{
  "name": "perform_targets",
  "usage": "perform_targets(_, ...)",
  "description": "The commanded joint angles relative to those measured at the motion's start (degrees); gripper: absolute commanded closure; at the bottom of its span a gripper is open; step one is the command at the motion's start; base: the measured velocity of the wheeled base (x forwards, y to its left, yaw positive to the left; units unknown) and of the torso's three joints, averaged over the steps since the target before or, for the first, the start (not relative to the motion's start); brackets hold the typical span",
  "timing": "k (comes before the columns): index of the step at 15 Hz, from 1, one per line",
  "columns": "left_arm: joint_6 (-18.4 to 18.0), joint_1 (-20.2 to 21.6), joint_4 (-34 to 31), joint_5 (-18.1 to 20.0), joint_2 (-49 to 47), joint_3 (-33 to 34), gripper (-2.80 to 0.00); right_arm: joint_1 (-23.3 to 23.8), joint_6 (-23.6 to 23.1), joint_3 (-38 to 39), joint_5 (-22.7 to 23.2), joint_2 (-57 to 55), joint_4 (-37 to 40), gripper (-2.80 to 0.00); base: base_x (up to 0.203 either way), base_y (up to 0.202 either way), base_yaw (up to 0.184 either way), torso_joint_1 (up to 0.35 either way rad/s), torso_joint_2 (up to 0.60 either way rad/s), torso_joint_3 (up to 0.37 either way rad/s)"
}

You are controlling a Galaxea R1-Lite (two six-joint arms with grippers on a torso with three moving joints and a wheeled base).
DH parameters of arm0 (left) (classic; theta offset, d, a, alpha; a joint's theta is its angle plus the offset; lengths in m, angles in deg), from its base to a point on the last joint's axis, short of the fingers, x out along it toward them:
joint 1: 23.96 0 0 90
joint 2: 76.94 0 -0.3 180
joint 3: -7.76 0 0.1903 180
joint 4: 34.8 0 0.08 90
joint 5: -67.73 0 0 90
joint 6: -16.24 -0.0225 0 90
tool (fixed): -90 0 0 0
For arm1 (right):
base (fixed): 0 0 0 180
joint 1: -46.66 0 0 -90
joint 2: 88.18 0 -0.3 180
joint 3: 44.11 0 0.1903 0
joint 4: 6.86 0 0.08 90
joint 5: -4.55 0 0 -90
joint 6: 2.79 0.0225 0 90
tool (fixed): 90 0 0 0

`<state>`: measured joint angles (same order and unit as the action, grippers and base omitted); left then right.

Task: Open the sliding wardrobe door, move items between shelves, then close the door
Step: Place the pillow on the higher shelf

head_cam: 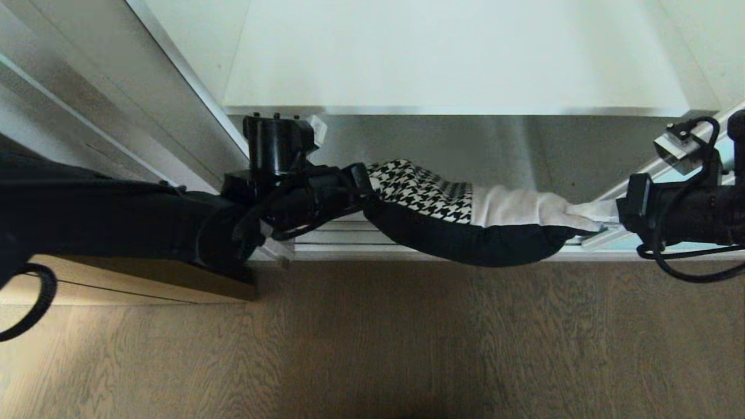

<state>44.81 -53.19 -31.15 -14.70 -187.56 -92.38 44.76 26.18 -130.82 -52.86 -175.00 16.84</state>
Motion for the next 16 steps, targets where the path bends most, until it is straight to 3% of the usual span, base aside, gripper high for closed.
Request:
perform_targets(1,0.9,-0.7,-2.9,0.1,6.3,0.5,0.0,-0.2,0.2,0.5,0.2,5.0,1.4,0.0,0.0,0.0,0.0,0.0,0.0,0.0)
perform_targets(6,2.4,-4.6,-6.8,0.0,14.8,6.8,0.0,-0.2,0.5,1.0,0.3,13.5,8.5,0.0,0.0,0.0,0.0,0.0,0.0,0.0)
perform_targets(9,3.2,-5.0,-8.8,-0.3,18.7,9.9,0.0,-0.3,3.7,2.9,0.2,18.1,9.7,0.0,0.0,0.0,0.0,0.0,0.0,0.0)
perform_targets(16,3.5,-6.2,-9.8,-0.5,29.4,18.5,0.0,-0.4,4.8,3.6,0.3,28.2,17.5,0.0,0.0,0.0,0.0,0.0,0.0,0.0)
